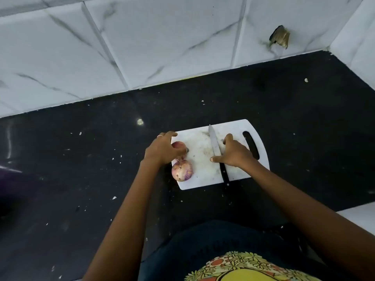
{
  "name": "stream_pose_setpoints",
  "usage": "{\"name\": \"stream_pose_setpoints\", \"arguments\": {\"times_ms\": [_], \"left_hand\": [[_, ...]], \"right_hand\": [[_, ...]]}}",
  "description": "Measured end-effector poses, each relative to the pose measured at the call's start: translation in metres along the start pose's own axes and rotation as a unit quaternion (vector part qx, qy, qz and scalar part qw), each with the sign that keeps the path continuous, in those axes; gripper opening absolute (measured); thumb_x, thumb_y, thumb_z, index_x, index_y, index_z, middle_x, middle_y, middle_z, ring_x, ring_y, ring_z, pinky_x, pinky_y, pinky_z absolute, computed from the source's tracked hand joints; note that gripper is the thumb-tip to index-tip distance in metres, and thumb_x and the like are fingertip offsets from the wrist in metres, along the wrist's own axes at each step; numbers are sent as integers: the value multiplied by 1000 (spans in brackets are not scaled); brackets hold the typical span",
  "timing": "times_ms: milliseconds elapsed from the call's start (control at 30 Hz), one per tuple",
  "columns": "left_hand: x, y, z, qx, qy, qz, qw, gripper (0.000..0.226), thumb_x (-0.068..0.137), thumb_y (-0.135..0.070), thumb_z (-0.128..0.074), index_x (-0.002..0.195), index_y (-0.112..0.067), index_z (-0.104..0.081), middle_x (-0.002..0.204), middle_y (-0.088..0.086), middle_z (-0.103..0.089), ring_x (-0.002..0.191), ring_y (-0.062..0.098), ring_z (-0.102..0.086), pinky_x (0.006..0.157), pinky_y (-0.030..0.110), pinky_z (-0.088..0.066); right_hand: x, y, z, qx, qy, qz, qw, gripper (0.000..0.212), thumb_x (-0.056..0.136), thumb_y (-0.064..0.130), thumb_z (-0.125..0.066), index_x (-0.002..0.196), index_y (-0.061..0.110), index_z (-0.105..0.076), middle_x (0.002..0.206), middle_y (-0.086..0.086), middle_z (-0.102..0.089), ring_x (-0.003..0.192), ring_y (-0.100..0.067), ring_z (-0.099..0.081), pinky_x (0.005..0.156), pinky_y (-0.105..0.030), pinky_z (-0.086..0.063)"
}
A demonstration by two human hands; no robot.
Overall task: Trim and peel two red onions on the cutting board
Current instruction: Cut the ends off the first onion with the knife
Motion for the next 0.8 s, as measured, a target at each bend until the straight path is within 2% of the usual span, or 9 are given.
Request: {"name": "stream_pose_setpoints", "arguments": {"times_ms": [133,200,267,367,467,567,700,733,800], "left_hand": [[-3,10,-9,1,28,26,999,67,75,-46,-74,133,-27,-48,130,3,-53,111,22,-53,98,41,-45],[-3,10,-11,-3,14,29,999,63,75,-47,-74,130,-26,-50,127,2,-56,110,21,-54,94,39,-46],[-4,9,-8,15,-1,33,999,61,75,-49,-72,128,-27,-51,124,0,-58,110,20,-54,90,35,-45],[-4,6,-5,43,-12,37,998,60,75,-52,-70,127,-28,-52,122,-3,-59,111,19,-54,90,36,-43],[-3,5,-4,43,-14,37,998,58,74,-52,-71,124,-27,-54,119,-4,-60,108,19,-55,93,39,-45],[0,4,-4,27,-12,33,999,57,73,-49,-73,122,-25,-56,117,-2,-61,103,19,-56,90,38,-48],[2,4,-6,-13,-9,20,1000,57,72,-43,-77,121,-22,-57,116,0,-61,96,17,-54,85,36,-49],[2,3,-6,-32,-11,15,999,57,72,-41,-77,120,-20,-57,116,1,-61,96,16,-54,85,35,-50],[3,-2,-6,-84,-20,-7,996,55,72,-37,-79,119,-19,-57,114,1,-62,96,16,-57,82,30,-51]], "right_hand": [[-1,4,-2,-42,1,-1,999,71,74,44,-76,121,13,-33,90,-1,-54,81,-22,-57,63,-33,-42],[0,6,-5,-30,3,-4,1000,64,75,39,-77,116,13,-37,93,-3,-57,78,-23,-58,64,-36,-48],[0,7,-5,0,3,-2,1000,55,75,33,-78,111,12,-42,98,-7,-59,80,-25,-62,72,-42,-55],[1,9,-4,30,-10,5,999,44,76,23,-77,106,10,-48,100,-8,-61,86,-27,-62,76,-44,-56],[1,11,-2,26,-24,4,999,38,77,18,-73,105,8,-50,98,-6,-61,87,-24,-60,70,-35,-52],[1,10,-3,40,-23,-11,999,37,78,18,-73,104,7,-50,92,-5,-56,82,-22,-56,60,-28,-44],[6,9,-3,117,-54,-9,992,12,89,14,-58,93,3,-54,94,-13,-63,77,-30,-66,70,-42,-57],[7,10,-2,142,-66,-6,988,13,93,15,-53,93,2,-56,93,-12,-63,72,-29,-67,67,-41,-58],[5,14,2,229,-81,4,970,15,97,16,-48,96,3,-56,83,-7,-59,59,-20,-61,51,-31,-54]]}}
Point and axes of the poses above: each hand's wrist, its own x-axis towards the middle knuckle, its own z-axis out of the back of the hand, y = z × x, the point moved 6 cm from there along x, towards the middle knuckle
